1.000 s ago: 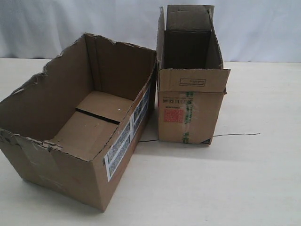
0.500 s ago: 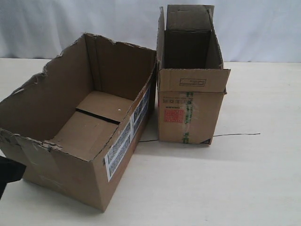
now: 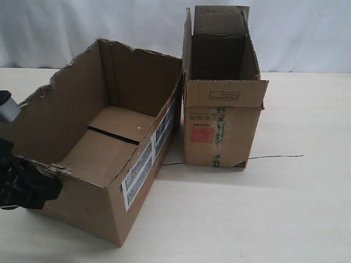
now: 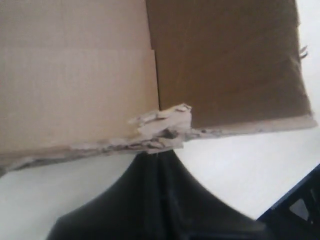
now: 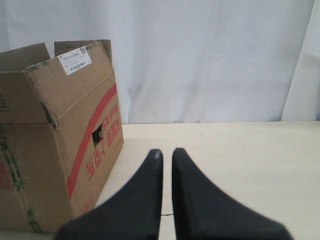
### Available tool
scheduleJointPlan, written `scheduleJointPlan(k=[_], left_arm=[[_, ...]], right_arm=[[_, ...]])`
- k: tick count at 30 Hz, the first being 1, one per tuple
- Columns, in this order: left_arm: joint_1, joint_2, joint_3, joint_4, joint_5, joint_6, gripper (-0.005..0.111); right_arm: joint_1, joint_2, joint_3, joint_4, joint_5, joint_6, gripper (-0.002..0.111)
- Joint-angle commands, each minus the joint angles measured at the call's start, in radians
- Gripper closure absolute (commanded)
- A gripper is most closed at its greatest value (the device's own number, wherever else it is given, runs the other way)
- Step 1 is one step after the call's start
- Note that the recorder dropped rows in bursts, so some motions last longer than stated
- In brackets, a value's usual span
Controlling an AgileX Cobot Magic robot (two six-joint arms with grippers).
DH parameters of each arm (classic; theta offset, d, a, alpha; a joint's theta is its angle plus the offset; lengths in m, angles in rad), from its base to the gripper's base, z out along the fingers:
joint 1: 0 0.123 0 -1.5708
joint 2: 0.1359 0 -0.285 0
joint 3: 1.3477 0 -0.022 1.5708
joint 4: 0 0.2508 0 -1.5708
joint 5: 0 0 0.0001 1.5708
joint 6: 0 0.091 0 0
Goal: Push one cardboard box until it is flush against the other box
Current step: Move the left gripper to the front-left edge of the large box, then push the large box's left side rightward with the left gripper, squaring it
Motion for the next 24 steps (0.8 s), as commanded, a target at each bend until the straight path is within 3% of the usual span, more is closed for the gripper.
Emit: scheduleJointPlan(k=[1,13,24], left_arm=[[-0.008,0.022,0.006,-0.057,-0.088,0.035,0.107],[-0.008,0.089,0.006,-0.146,-0.265,0.084,0.107],[-0.008,0.207,0.006,-0.520,-0.376,0.428,0.107]], right_arm=[[0.005,-0.003,0.005,0.002,0.000,0.000,0.103],[0.005,-0.003,0.005,0.002,0.000,0.000,0.103],[0.005,-0.003,0.005,0.002,0.000,0.000,0.103]])
